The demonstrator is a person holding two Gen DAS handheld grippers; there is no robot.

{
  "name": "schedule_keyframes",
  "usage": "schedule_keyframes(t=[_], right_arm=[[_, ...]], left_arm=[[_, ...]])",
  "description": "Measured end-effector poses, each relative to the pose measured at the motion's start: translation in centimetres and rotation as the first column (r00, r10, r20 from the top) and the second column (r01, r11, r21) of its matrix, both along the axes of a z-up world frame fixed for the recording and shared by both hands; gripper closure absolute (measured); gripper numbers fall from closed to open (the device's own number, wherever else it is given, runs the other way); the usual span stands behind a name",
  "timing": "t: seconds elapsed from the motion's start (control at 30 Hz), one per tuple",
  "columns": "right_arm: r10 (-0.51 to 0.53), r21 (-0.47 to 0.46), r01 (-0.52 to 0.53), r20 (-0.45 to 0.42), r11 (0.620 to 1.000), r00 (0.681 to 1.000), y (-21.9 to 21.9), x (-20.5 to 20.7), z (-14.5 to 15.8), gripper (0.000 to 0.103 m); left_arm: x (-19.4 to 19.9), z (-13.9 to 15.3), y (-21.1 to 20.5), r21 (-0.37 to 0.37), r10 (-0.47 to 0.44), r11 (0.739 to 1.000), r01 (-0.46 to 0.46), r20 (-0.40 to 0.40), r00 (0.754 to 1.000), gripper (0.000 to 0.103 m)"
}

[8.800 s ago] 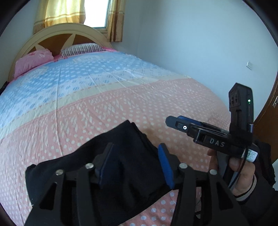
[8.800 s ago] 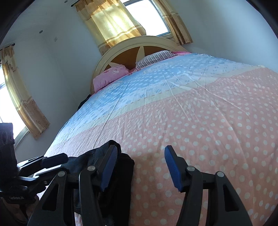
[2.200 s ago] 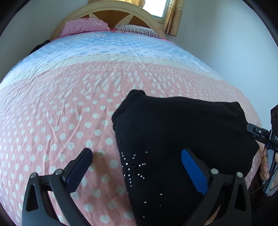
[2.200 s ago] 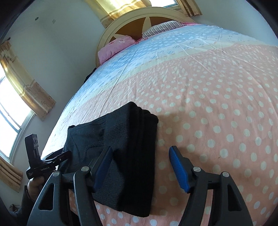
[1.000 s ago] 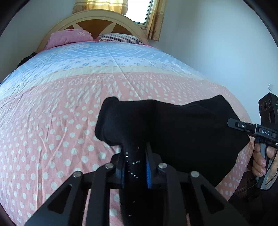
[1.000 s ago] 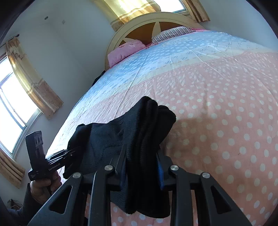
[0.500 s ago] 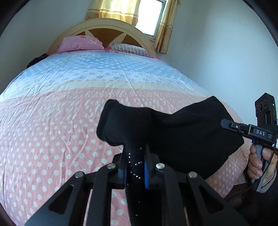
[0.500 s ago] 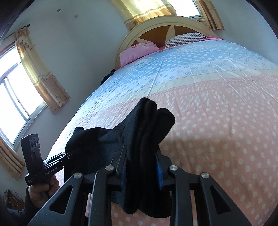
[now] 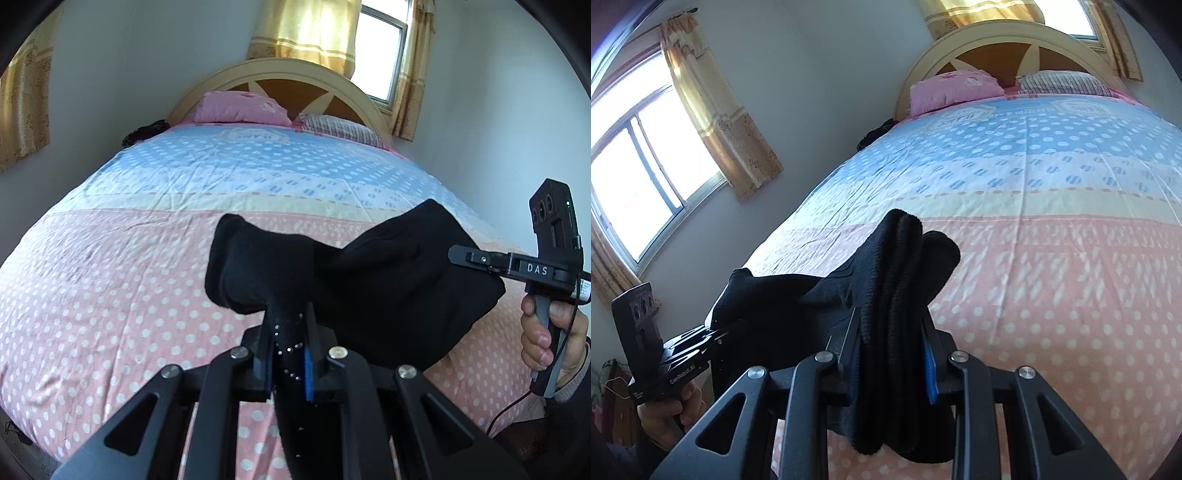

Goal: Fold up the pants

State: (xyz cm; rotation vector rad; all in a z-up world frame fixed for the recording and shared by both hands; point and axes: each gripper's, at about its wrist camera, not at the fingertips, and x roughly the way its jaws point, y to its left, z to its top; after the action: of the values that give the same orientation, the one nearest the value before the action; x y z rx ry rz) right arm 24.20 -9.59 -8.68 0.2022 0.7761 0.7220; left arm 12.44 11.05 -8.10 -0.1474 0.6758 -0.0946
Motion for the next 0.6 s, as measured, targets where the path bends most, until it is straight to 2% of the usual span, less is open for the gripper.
schedule_keyframes(t=[0.3,0.6], right_arm=[[0.109,-0.006,-0.109,-0.002,0.994,0.994,7.0,2.0,-0.1,0.075],[0.127,0.006,-0.127,-0.034,0.992,0.991,10.4,3.9,-1.5,0.075]], left_arm=[[-0.6,-0.8,4.4,-0.004,0.128,0.992,-0.128,0.001,0.992,0.091],[-0.9,-1.8,7.0,-0.025,0.191,0.981,-0.192,-0.011,0.981,0.091]])
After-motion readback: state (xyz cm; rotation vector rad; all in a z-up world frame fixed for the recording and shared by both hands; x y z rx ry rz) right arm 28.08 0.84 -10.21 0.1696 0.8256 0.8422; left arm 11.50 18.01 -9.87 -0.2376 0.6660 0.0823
